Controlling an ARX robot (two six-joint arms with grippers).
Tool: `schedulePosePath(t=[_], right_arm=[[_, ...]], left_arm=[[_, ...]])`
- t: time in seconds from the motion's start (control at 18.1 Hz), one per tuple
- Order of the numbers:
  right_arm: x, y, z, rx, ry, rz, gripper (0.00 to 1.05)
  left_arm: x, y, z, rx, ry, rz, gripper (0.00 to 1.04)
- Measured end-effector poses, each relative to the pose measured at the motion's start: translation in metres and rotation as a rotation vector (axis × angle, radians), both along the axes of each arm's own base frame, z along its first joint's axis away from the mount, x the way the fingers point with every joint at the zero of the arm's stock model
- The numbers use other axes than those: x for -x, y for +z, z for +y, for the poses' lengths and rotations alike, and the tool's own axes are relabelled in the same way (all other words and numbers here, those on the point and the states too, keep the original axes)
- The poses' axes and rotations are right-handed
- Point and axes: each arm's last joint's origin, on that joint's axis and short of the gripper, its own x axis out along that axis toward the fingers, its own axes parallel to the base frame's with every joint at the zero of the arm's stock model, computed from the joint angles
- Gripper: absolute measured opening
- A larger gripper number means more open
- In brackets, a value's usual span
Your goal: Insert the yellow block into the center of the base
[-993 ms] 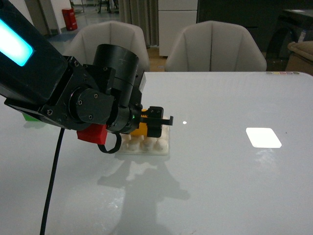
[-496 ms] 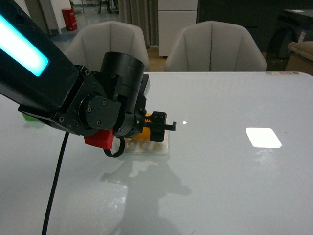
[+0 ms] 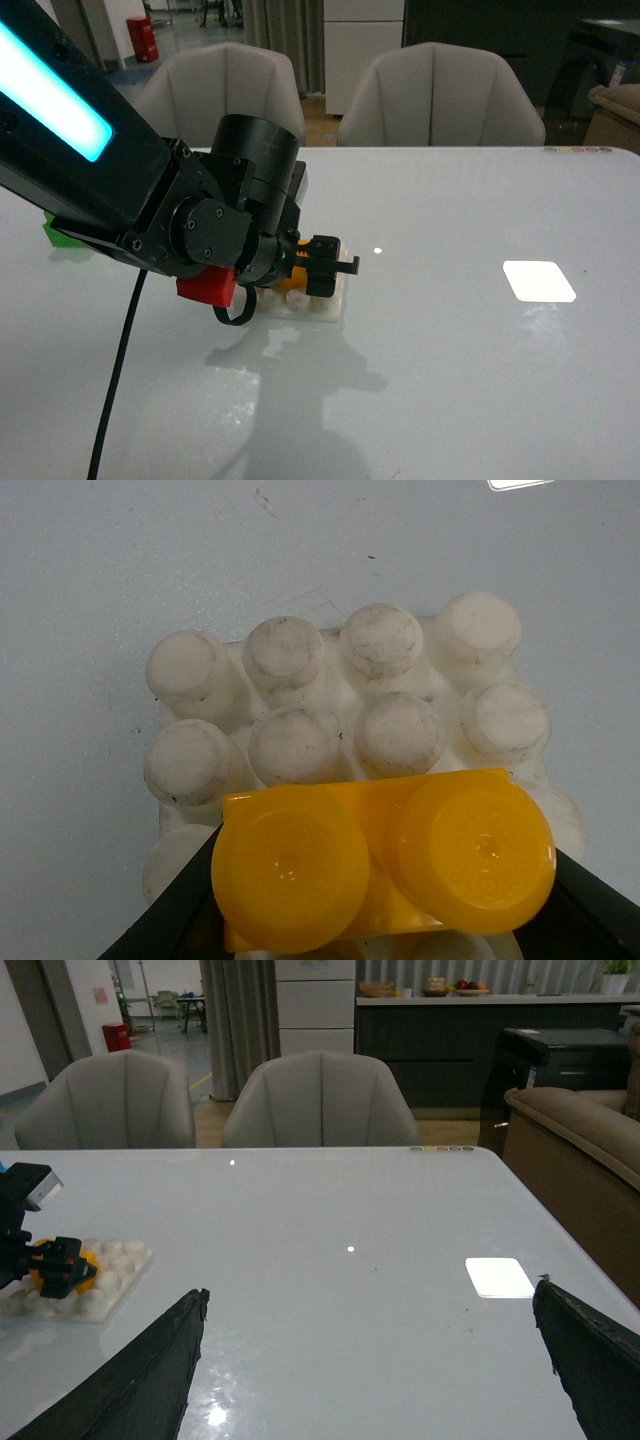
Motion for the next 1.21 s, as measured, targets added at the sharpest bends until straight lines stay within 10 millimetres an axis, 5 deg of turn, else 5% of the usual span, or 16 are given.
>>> schedulePosePath(t=[0.06, 0.22, 0.39, 0.77, 1.05, 1.1, 1.21], right_arm=[[0.0, 0.0, 0.0, 0.0, 0.0, 0.0, 0.98], [0.0, 0.0, 0.0, 0.0, 0.0, 0.0, 0.98], [0.0, 0.0, 0.0, 0.0, 0.0, 0.0, 0.98], [0.0, 0.0, 0.0, 0.0, 0.0, 0.0, 0.98], [0.0, 0.0, 0.0, 0.0, 0.0, 0.0, 0.98], [0.0, 0.0, 0.0, 0.0, 0.0, -0.001, 0.98], [0.0, 0.0, 0.0, 0.0, 0.0, 0.0, 0.98]], left_arm=[[0.0, 0.0, 0.0, 0.004, 0.001, -0.002, 0.67], [-0.003, 0.002, 0.002, 0.015, 0.011, -0.01, 1.0], [-0.003, 0.011, 0.001, 0.039, 0.005, -0.027, 0.98], [0.012, 0.077, 0.003, 0.133, -0.039, -0.162, 0.98], [0.084, 0.152, 0.027, 0.166, -0.088, -0.506, 0.97], [0.111, 0.165, 0.043, 0.156, 0.046, -0.669, 0.84], [0.171, 0.156, 0.099, 0.088, 0.161, -0.628, 0.61]])
